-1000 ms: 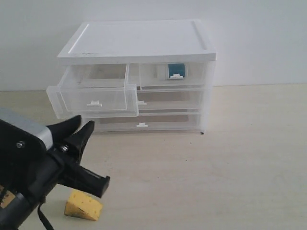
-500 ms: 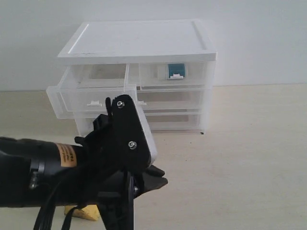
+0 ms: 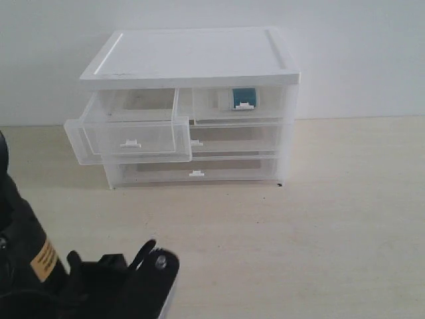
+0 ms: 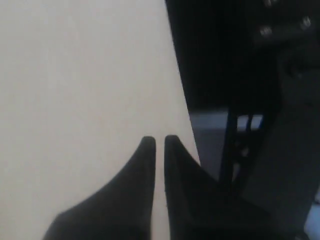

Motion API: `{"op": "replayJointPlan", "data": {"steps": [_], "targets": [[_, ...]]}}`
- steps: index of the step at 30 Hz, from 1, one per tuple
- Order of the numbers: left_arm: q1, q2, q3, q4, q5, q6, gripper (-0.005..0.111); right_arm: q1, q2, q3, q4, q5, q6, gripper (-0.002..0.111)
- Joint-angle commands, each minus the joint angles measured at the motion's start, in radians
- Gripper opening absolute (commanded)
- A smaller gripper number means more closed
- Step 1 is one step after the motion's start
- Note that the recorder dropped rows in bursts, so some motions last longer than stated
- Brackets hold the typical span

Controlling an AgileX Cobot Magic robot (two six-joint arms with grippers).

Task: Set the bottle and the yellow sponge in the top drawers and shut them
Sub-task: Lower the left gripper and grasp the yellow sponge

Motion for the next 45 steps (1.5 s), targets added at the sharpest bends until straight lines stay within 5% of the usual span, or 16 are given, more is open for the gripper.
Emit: {"op": "replayJointPlan", "data": {"steps": [1, 5, 12, 17, 22, 31, 45], "targets": [[0.004, -0.003, -0.009, 0.225, 0.089, -0.008, 0.004, -0.002, -0.005, 0.005, 0.001, -0.011, 0.000, 0.000], [0.043, -0.003, -0.009, 0.333, 0.074, -0.003, 0.004, -0.002, -0.005, 0.005, 0.001, -0.011, 0.000, 0.000], [0.260, -0.003, -0.009, 0.262, -0.062, 0.220, 0.004, -0.002, -0.005, 0.005, 0.001, -0.011, 0.000, 0.000], [0.350, -0.003, -0.009, 0.178, -0.204, 0.368, 0.004, -0.002, -0.005, 0.005, 0.001, -0.009, 0.000, 0.000], [0.380, 0.031, -0.009, 0.176, -0.242, 0.474, 0.006, -0.002, -0.005, 0.005, 0.001, -0.009, 0.000, 0.000], [0.432, 0.156, -0.009, 0.211, -0.316, 0.482, 0.054, -0.002, -0.005, 0.005, 0.001, -0.011, 0.000, 0.000], [0.432, 0.278, -0.009, 0.161, -0.382, 0.504, 0.057, -0.002, -0.005, 0.005, 0.001, -0.011, 0.000, 0.000]]}}
